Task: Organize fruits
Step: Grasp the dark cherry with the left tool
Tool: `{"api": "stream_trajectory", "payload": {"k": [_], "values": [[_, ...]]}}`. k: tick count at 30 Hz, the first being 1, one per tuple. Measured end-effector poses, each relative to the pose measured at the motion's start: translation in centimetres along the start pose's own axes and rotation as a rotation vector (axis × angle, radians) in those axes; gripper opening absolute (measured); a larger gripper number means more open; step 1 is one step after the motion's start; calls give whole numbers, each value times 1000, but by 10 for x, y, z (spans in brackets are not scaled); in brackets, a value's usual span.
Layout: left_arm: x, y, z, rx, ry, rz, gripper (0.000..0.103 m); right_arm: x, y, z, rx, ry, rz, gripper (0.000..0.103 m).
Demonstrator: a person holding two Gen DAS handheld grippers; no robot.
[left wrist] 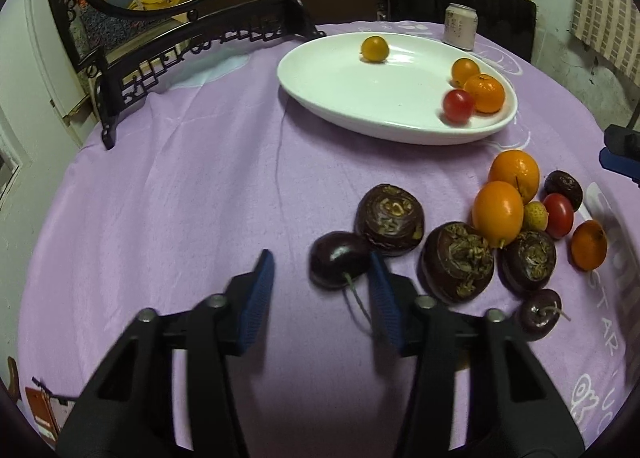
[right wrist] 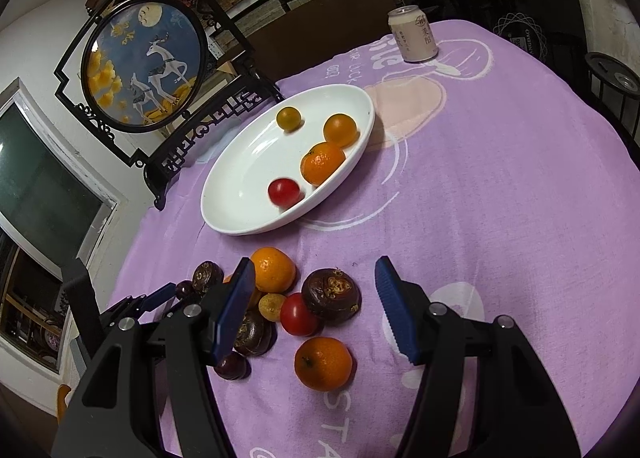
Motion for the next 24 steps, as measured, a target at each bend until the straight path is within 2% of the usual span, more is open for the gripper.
{"api": "stream_trajectory", "payload": {"k": [3,9,17,24], "values": [[-4,2,1,-10,-35,-3,32,0,-2,1,7,-1,0,63],[-5,3,-6,-30,-25,4,32,1,-4,4,23,0,-3,63],[16,2,-19,-44,-32,-89,32,3,-16,14,90,-17,-33,63],[7,1,-15,-30,-28,-52,32,-3,-23,29,123,-39,-27,63]]}}
Point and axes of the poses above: each gripper's, at about its wrist camera, not at the fingertips, and z roughly the way its jaws point, x to its left, y to its top, the point moved 9 cm from there along z, roughly the way its jaws point, and after that the axes turned 9 degrees about z, right-handed, at the moved point
